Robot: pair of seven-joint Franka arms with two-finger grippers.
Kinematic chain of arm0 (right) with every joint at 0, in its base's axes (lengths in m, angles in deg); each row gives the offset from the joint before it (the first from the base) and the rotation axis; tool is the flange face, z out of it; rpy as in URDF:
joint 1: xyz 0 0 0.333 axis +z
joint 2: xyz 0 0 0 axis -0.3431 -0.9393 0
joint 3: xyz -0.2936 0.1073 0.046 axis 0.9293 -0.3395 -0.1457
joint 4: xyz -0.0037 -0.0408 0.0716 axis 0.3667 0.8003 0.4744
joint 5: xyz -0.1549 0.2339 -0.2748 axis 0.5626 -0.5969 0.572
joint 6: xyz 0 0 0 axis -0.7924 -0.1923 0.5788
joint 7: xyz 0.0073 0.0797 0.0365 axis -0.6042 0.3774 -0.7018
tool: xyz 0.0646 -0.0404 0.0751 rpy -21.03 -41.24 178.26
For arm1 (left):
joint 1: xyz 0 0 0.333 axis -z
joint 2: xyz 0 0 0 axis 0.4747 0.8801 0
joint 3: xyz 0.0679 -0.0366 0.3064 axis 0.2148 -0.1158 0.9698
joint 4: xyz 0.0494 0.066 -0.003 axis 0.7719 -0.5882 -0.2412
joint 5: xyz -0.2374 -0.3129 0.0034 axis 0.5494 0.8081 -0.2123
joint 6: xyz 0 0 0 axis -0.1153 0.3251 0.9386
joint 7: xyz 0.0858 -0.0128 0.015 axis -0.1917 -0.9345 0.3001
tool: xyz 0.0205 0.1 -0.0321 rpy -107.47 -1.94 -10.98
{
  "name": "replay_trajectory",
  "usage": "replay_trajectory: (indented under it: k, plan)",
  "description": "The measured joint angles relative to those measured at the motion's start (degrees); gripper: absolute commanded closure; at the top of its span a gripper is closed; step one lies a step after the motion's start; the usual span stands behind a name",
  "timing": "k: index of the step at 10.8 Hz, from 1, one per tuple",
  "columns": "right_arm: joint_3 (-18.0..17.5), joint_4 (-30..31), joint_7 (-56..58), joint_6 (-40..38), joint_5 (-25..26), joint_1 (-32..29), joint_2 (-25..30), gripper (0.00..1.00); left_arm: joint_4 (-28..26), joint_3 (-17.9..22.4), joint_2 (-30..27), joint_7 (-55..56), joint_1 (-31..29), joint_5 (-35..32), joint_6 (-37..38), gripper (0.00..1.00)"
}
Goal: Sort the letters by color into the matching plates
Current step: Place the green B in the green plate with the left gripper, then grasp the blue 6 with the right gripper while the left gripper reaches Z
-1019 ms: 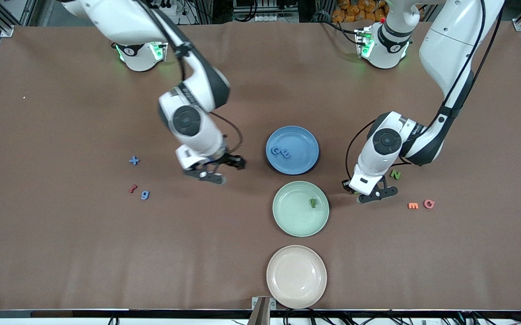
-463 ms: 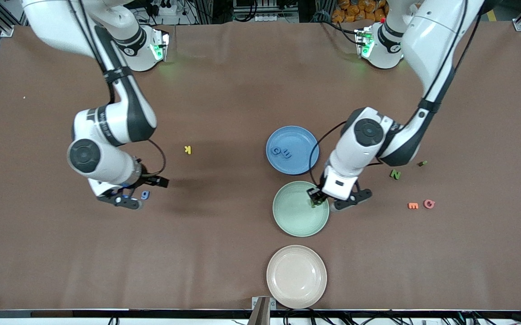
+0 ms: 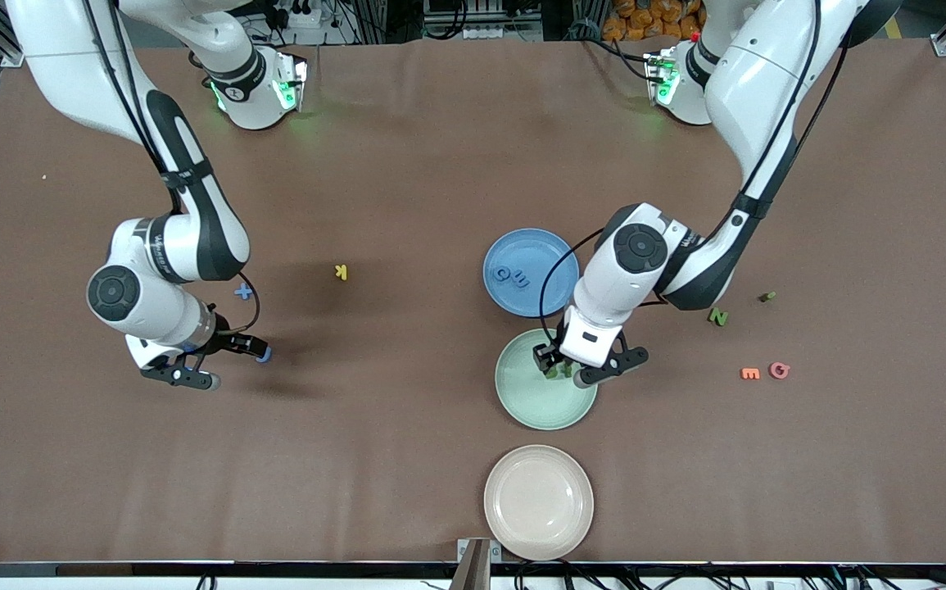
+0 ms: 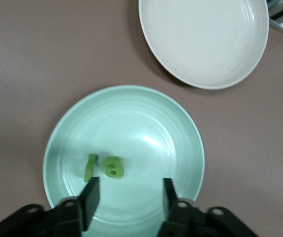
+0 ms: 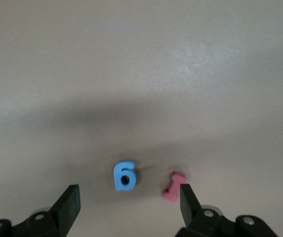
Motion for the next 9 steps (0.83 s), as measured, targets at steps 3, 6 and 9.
replay_trajectory:
  k: [3,6,9]
  plan:
    - [-0.2,-0.1,0.2,6.0,0.1,0.1,-3.8,0.23,0.2,0.3,0.0,-5.3,-2.7,-0.1,4.2,0.00]
    - [-0.4,-0.3,0.6,6.9,1.7,0.2,-4.9,0.26,-0.6,0.5,-0.2,-14.0,-8.2,-0.2,12.8,0.00]
    - [-0.3,-0.4,0.8,6.9,1.7,0.2,-5.0,0.34,-5.9,0.6,-2.4,-16.1,-15.9,-0.7,13.6,0.00]
